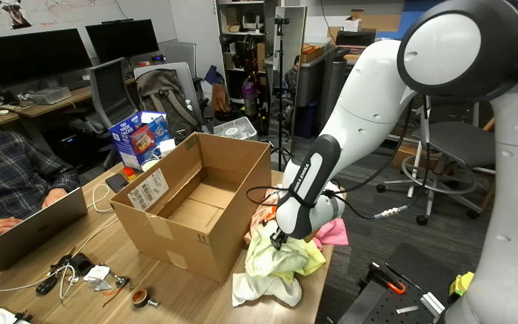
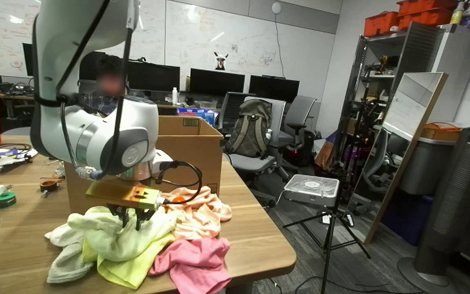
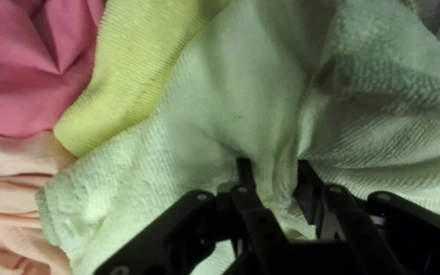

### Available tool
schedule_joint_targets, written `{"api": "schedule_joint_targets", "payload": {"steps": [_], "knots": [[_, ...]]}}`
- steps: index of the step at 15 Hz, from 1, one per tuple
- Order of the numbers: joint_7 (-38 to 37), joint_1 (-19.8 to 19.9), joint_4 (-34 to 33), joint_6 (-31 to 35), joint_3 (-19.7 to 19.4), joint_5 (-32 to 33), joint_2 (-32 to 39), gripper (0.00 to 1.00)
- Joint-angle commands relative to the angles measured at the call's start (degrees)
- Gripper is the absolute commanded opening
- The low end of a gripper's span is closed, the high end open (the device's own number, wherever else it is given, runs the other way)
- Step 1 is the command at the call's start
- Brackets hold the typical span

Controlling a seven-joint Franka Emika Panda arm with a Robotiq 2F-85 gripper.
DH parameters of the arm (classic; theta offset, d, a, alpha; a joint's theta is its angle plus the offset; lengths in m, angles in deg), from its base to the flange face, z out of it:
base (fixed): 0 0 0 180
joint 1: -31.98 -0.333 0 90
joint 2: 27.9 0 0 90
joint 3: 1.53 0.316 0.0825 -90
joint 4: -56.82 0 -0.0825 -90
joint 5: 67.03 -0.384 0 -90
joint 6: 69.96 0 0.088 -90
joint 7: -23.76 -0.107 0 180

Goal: Put the yellow and pink clothes inside the box

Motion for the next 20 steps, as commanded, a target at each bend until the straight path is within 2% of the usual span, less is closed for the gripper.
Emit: {"api": "schedule_joint_targets", "payload": {"steps": [1, 2, 6, 8, 12, 17, 20], "knots": [[-3.89, -1.74, -0.47, 1.47, -1.18, 0.67, -0.75, 0.04], [-4.71, -1.38, -0.6, 1.33, -0.43, 0.16, -0.99, 0.01], [-6.7, 1.56, -0.61, 1.6, 4.19, -1.64, -2.63, 0.01], [-6.9, 4.94, -0.21, 1.89, 9.32, -3.71, -4.25, 0.01], [-5.65, 15.33, -0.09, 2.87, 24.28, -10.12, -6.98, 0.01], [-5.1, 31.13, -0.85, 4.76, 45.34, -17.16, -8.02, 0.01], [-5.52, 39.04, -1.14, 5.72, 54.67, -18.8, -7.77, 0.01]]}}
